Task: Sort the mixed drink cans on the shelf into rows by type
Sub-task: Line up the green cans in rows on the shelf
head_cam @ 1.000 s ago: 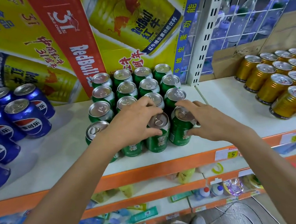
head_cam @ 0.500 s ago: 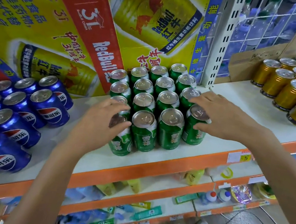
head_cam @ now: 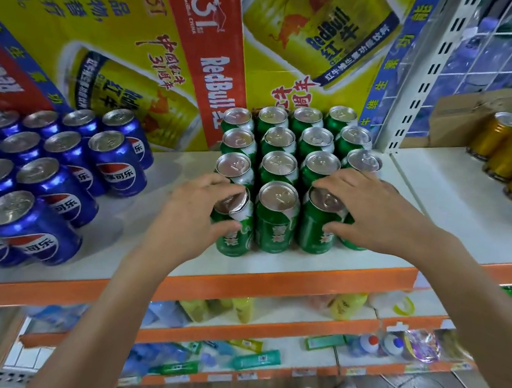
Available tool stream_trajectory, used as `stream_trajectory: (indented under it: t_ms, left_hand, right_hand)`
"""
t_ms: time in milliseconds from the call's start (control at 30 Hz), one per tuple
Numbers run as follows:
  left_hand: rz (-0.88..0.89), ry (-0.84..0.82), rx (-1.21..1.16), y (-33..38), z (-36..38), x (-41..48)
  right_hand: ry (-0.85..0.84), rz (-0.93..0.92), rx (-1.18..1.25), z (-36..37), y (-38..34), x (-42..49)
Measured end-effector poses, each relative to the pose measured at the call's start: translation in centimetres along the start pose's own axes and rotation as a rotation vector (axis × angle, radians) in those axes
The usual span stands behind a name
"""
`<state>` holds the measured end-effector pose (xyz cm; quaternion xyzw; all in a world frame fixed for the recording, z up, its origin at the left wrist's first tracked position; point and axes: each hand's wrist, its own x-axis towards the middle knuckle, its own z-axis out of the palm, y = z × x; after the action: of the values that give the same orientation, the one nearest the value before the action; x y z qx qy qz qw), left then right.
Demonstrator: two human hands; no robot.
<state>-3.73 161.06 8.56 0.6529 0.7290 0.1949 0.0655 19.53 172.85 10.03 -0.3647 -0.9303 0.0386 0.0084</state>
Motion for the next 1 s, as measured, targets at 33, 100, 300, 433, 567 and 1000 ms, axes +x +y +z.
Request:
stream_trajectory:
  t_ms: [33,100,300,433,567,1000]
  left_hand:
    - [-0.001,0.007,-0.003,0.0,0.1,-0.1]
    - [-0.002,0.026,-0.013,-0.1,0.4,-0.2]
    - [-0.004,0.054,-0.059,-0.3,0.8,-0.6]
    - [-0.002,0.06,-0.035,-0.7,0.9,-0.5]
    - [0.08,0.222,-0.011,0.3,0.6,0.4]
    - [0.175,-0.199,0.183,4.8,1.9,4.6]
  right_hand:
    - [-0.005,0.0,0.001,0.0,0.0,0.0]
    - [-0.014,0.005,0.011,-0.1,0.1,0.0]
    - [-0.01,0.015,-0.016,0.0,-0.3,0.0]
    - [-0.015,0.015,-0.001,-0.1,-0.3,-0.1]
    - [0.052,0.039,0.04,-0.4,0.7,-1.0]
    - [0.08,-0.1,0.06,-0.3,4.3,-3.0]
